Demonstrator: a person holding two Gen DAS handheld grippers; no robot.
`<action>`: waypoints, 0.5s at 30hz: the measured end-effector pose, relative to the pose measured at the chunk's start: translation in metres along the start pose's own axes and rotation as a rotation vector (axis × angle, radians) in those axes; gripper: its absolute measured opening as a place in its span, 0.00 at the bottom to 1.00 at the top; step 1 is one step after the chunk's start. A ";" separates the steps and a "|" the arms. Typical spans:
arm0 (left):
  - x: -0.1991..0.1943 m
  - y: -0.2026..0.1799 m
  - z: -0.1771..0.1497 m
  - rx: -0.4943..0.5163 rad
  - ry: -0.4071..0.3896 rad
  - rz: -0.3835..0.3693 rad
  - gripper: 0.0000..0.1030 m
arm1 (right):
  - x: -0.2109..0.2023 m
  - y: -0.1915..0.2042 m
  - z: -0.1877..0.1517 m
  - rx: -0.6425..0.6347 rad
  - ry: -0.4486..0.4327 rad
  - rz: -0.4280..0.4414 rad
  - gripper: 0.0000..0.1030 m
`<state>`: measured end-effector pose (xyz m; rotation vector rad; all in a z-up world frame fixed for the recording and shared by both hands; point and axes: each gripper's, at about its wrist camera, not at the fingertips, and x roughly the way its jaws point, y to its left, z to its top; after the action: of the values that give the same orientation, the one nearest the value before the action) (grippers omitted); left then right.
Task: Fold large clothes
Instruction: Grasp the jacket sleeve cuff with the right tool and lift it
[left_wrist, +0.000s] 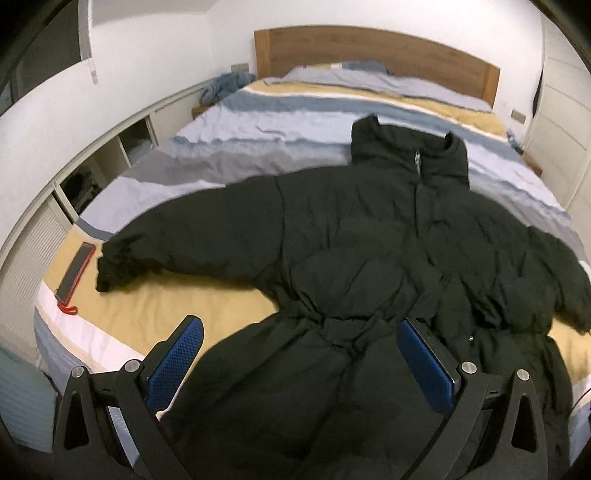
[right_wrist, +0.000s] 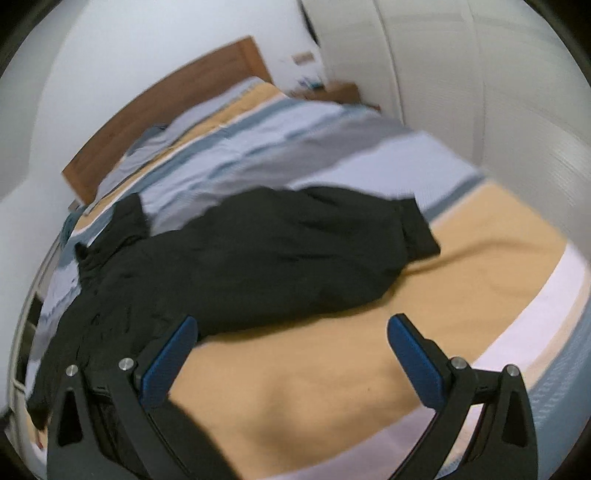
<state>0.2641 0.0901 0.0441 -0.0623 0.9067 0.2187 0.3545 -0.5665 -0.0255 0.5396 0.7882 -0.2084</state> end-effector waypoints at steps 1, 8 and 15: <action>0.006 -0.002 -0.001 0.000 0.005 -0.005 0.99 | 0.011 -0.008 -0.001 0.032 0.014 0.008 1.00; 0.045 -0.034 -0.012 0.073 0.056 -0.054 0.99 | 0.069 -0.051 -0.002 0.196 0.037 0.071 1.00; 0.065 -0.044 -0.020 0.096 0.095 -0.055 0.99 | 0.092 -0.079 0.019 0.366 -0.021 0.174 1.00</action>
<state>0.2967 0.0553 -0.0214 -0.0083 1.0076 0.1215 0.4011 -0.6414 -0.1109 0.9460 0.6813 -0.1978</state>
